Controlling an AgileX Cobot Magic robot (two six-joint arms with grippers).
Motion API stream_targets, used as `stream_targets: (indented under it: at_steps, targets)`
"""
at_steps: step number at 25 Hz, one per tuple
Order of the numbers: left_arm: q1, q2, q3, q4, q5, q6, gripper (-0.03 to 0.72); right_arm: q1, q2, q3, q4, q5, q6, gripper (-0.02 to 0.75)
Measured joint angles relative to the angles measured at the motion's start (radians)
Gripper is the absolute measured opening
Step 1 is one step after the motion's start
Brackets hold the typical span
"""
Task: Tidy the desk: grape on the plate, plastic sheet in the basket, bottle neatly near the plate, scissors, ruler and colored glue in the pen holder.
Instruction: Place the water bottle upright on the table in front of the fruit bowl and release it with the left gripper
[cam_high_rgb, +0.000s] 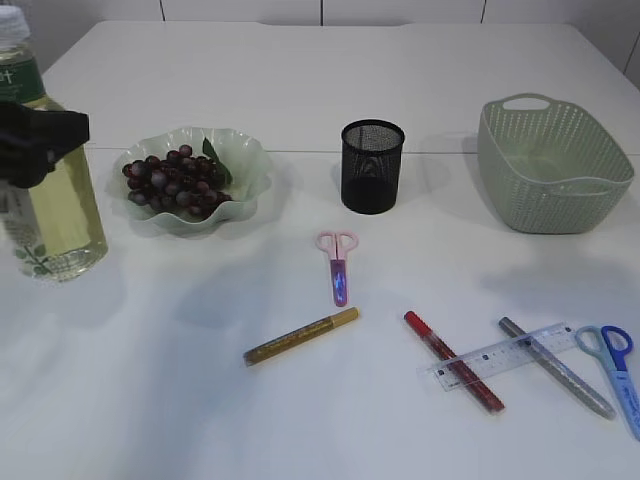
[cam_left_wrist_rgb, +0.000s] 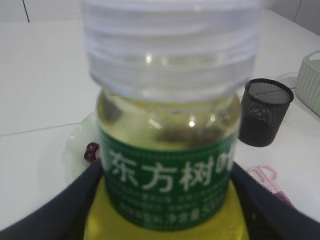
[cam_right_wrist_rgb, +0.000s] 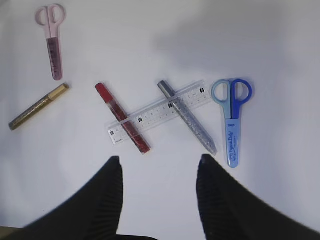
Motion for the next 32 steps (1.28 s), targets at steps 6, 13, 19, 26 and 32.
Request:
stream_targets:
  at_steps: [6,13,19,26,32]
  targets:
    - [0.002,0.15,0.0,-0.027,-0.21,0.069,0.462,0.0,0.0,0.0,0.0,0.0,0.0,0.388]
    - [0.002,0.336,0.0,-0.121,-0.489,0.175,0.462,0.0,0.0,0.0,-0.006,0.0,0.0,0.388]
    - [0.003,0.44,0.0,-0.18,-0.655,0.183,0.462,0.0,0.0,0.0,-0.017,0.0,0.0,0.388]
    - [0.003,0.539,0.0,-0.192,-0.735,0.183,0.462,0.0,0.0,0.0,-0.04,0.0,0.0,0.388]
    - [0.003,0.605,-0.013,-0.207,-0.805,0.183,0.462,0.0,0.0,0.0,-0.047,0.0,0.0,0.388]
